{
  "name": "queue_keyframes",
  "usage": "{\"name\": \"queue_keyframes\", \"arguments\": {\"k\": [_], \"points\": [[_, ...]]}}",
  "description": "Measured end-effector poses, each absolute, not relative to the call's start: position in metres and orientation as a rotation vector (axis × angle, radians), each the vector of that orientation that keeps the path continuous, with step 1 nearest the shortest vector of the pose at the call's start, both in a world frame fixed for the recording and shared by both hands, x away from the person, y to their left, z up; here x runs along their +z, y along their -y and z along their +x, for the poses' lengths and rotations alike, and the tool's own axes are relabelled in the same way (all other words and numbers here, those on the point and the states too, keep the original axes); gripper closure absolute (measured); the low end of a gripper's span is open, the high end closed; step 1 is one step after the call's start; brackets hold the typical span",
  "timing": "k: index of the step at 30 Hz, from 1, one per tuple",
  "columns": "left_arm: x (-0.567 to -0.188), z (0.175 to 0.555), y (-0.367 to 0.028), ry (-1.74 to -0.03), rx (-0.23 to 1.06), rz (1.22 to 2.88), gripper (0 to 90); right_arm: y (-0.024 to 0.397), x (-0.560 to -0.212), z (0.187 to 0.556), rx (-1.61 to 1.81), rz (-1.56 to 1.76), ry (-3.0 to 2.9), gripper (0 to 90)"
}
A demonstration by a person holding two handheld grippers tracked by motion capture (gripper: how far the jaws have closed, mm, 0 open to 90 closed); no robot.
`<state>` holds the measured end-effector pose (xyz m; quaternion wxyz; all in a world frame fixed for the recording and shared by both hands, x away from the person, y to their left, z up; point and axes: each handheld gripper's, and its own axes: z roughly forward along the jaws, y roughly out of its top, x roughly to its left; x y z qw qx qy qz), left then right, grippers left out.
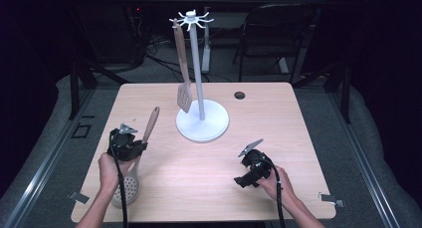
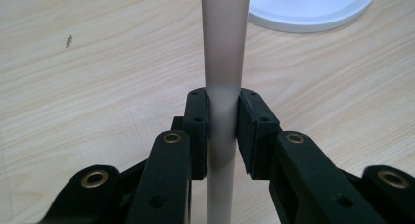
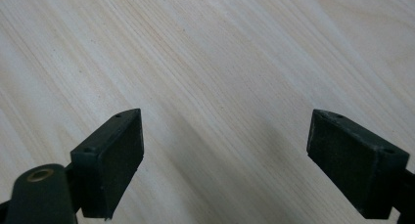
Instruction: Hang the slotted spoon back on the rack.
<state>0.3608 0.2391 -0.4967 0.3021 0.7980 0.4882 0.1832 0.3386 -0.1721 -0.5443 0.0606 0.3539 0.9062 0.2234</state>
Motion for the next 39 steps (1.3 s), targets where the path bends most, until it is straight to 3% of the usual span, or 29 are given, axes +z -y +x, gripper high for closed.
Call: {"name": "queue_keyframes", "arguments": {"k": [12, 39], "points": [[-0.483, 0.357, -0.237, -1.231, 0.533, 2.103, 75.5, 0.174, -0.545, 0.339, 0.66, 1.077, -2.747, 13.3], [-0.425, 0.337, -0.225, -1.036, 0.735, 1.862, 75.6, 0.175, -0.543, 0.339, 0.638, 1.065, -2.745, 13.3]]}}
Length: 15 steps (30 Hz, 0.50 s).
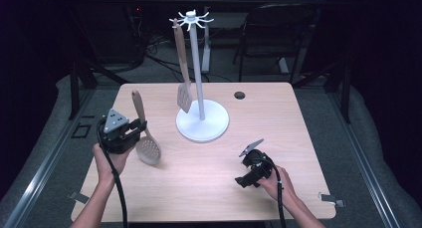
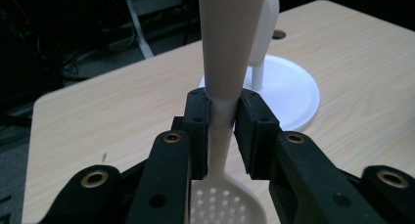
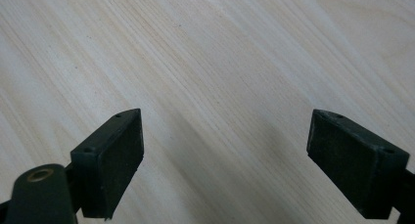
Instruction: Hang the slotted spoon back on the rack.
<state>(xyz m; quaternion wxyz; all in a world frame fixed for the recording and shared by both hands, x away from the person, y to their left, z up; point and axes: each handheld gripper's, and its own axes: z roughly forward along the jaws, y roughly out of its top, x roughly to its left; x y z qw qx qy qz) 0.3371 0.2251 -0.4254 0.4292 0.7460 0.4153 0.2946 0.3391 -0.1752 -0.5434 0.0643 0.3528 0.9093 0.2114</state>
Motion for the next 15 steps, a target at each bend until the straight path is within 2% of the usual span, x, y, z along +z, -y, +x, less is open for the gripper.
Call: {"name": "queue_keyframes", "arguments": {"k": [15], "points": [[-0.409, 0.354, -0.204, -0.994, 0.752, 1.881, 75.6, 0.179, -0.539, 0.338, 0.684, 1.075, -2.715, 13.3]]}}
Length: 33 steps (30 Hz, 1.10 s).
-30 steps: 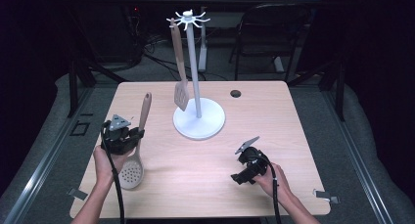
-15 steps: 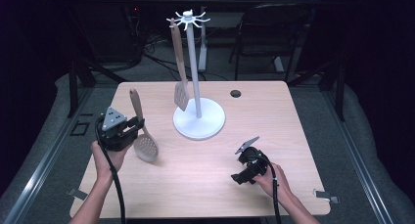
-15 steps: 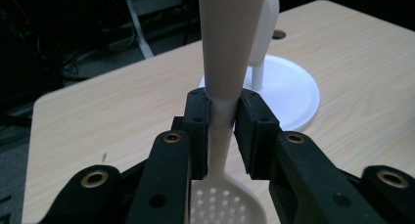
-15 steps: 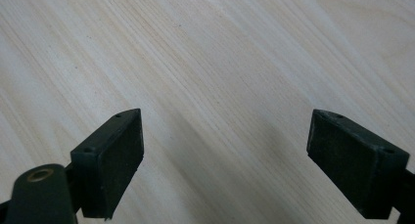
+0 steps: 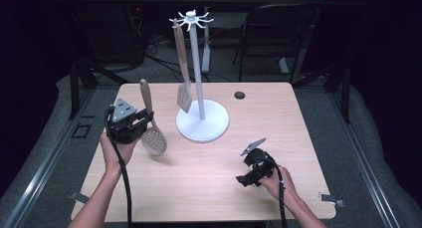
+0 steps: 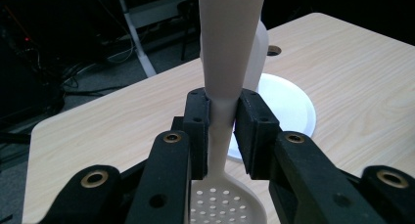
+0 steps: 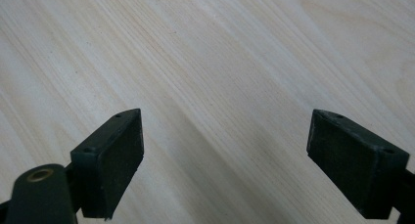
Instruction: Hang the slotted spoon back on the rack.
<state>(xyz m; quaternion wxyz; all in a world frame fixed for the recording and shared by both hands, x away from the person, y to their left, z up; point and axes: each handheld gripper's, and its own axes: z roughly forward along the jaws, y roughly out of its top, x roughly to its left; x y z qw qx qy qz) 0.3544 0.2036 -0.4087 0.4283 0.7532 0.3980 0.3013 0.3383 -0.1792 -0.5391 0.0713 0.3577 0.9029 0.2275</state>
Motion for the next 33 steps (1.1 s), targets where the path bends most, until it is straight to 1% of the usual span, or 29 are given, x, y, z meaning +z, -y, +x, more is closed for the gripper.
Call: {"name": "queue_keyframes", "arguments": {"k": [9, 33], "points": [[-0.402, 0.362, -0.191, -0.966, 0.755, 1.914, 75.6, 0.178, -0.541, 0.339, 0.68, 1.084, -2.721, 13.3], [-0.376, 0.388, -0.153, -0.912, 0.737, 1.91, 75.6, 0.18, -0.541, 0.338, 0.677, 1.085, -2.709, 13.3]]}}
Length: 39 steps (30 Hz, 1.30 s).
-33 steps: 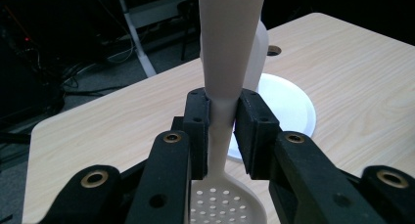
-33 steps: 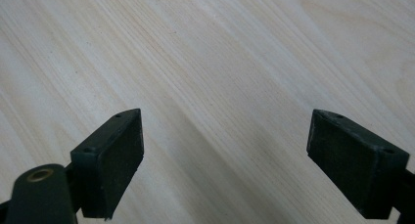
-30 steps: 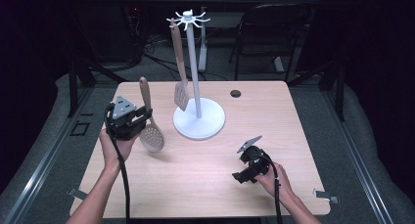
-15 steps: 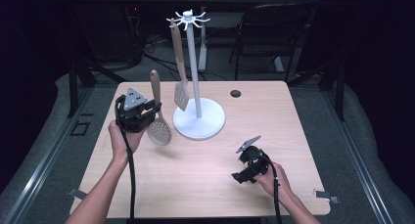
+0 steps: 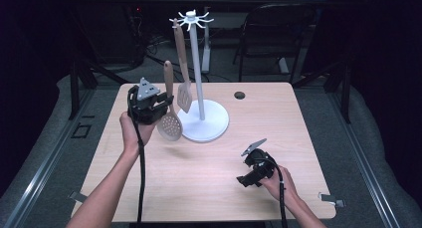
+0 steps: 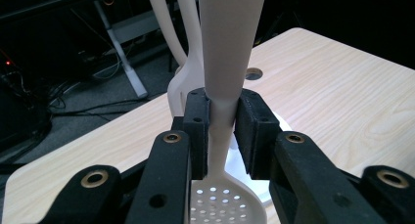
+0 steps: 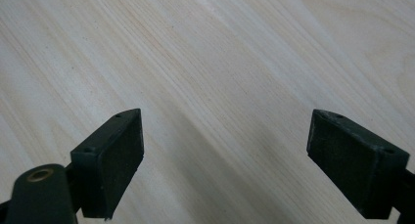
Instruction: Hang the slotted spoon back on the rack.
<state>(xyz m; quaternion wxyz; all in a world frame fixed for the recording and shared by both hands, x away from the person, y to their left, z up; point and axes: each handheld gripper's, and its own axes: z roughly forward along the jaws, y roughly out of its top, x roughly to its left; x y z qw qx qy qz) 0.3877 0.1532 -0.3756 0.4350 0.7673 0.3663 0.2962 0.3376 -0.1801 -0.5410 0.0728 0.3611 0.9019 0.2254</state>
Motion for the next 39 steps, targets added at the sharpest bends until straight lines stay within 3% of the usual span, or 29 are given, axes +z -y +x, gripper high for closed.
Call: {"name": "queue_keyframes", "arguments": {"k": [39], "points": [[-0.338, 0.416, -0.12, -0.909, 0.745, 1.9, 75.5, 0.181, -0.54, 0.336, 0.641, 1.068, -2.723, 13.4]]}}
